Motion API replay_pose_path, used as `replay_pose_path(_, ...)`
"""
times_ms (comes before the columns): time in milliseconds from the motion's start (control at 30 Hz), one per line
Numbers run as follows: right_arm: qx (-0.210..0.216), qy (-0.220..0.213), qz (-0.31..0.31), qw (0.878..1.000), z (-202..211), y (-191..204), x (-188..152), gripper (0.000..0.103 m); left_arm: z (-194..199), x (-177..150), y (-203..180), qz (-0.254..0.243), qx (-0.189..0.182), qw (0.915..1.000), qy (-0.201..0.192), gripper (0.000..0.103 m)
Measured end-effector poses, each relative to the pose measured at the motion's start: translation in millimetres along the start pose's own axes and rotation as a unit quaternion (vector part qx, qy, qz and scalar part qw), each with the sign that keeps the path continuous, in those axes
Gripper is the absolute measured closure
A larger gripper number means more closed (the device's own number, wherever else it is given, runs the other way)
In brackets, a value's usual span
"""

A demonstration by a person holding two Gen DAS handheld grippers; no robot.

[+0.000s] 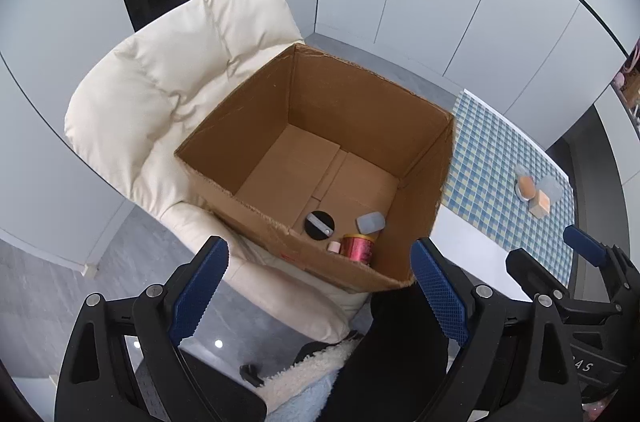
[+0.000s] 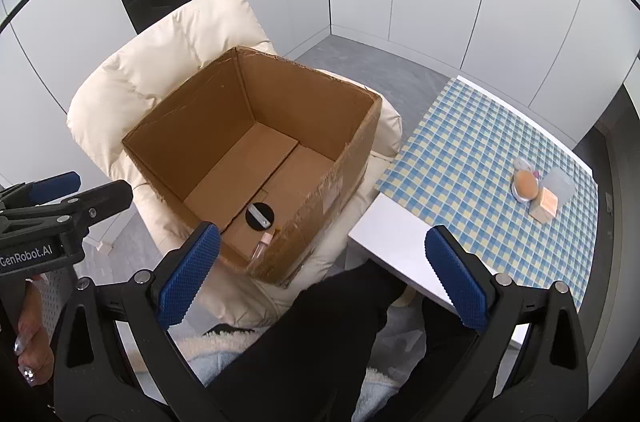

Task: Organize objects
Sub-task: 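Withdraw both open tools from the box and turn toward the table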

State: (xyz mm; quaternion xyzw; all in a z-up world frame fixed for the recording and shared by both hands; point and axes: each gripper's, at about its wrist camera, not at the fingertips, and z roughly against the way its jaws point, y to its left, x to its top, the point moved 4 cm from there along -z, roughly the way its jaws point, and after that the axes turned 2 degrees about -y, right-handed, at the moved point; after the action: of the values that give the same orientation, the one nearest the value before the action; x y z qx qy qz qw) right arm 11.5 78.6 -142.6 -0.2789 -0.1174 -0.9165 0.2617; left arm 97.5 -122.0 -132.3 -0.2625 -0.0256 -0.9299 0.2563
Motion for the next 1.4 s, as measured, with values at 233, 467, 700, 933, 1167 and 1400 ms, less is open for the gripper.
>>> replay_pose_path(233, -0.002, 0.002, -0.010, 1.000, 18.7, -5.6, -21.4, 0.000, 9.1, -20.9, 0.3, 0.002, -0.006, 1.0000, 0.001, 0.010)
replay_pose_path(467, -0.005, 0.005, -0.011, 1.000, 32.9, -6.5, -42.7, 0.000, 16.3, -43.5, -1.0, -0.012, 0.002, 0.9999, 0.004, 0.010)
replay_pose_path(700, -0.011, 0.009, -0.011, 1.000, 43.7, -7.5, -64.8, 0.000, 15.7, -70.9, -11.5, -0.029, -0.006, 0.9994, 0.019, 0.010)
replay_pose_path(933, -0.003, 0.009, -0.014, 1.000, 51.4, -8.5, -92.0, 0.000, 24.3, -88.4, -22.7, -0.038, -0.017, 0.9991, 0.011, 0.010)
replay_pose_path(1167, 0.008, 0.013, -0.031, 0.999, 55.9, -13.5, -113.5, 0.000, 28.2, -102.4, -25.4, -0.029, -0.025, 0.9992, 0.010, 0.010)
replay_pose_path(1400, -0.001, 0.003, -0.045, 0.999, 68.7, -25.4, -125.3, 0.000, 26.5, -120.7, -28.9, -0.023, -0.036, 0.9987, 0.026, 0.010)
